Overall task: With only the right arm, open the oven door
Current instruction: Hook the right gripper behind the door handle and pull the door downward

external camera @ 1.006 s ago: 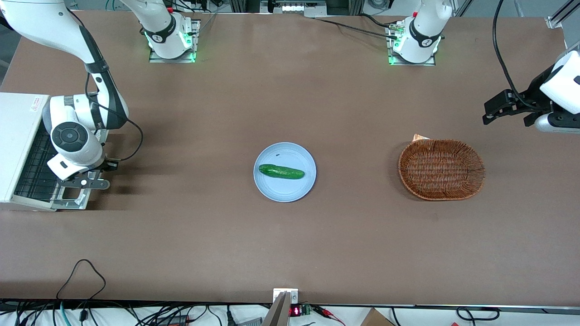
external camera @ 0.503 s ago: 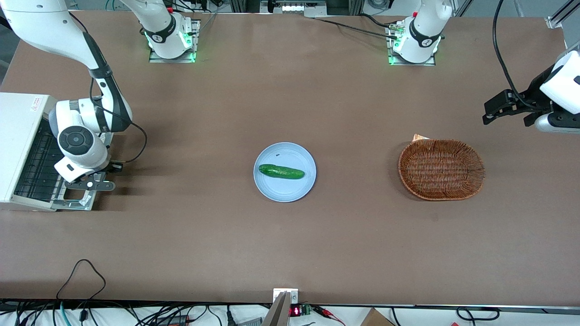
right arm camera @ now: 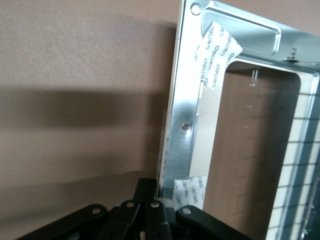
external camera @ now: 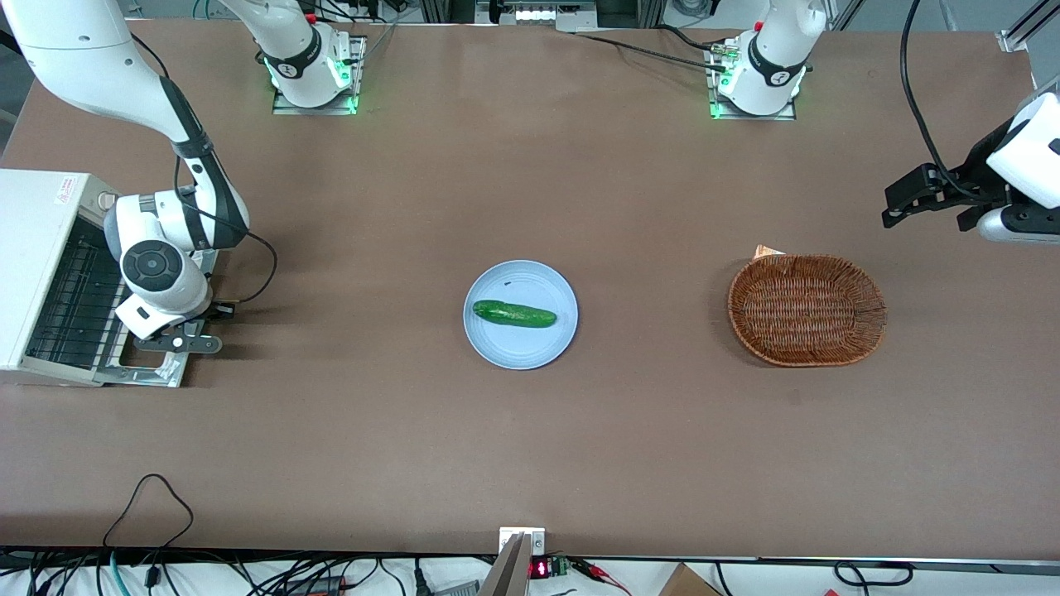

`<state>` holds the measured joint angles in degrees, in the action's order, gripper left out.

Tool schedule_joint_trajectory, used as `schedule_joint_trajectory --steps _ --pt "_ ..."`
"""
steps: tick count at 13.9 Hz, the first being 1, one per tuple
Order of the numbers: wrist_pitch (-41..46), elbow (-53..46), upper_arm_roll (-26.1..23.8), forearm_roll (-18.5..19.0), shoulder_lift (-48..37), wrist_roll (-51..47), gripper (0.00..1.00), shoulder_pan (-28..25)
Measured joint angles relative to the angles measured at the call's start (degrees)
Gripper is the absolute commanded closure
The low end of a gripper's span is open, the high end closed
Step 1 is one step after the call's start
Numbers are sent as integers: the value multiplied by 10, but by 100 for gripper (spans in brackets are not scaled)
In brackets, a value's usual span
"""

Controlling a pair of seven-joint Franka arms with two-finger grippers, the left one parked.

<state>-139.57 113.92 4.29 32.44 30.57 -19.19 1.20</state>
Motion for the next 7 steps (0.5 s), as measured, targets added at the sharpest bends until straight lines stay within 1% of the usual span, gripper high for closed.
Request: schedule_joint_trajectory --steps 7 --pt "-4 -3 0 0 7 -19 99 1"
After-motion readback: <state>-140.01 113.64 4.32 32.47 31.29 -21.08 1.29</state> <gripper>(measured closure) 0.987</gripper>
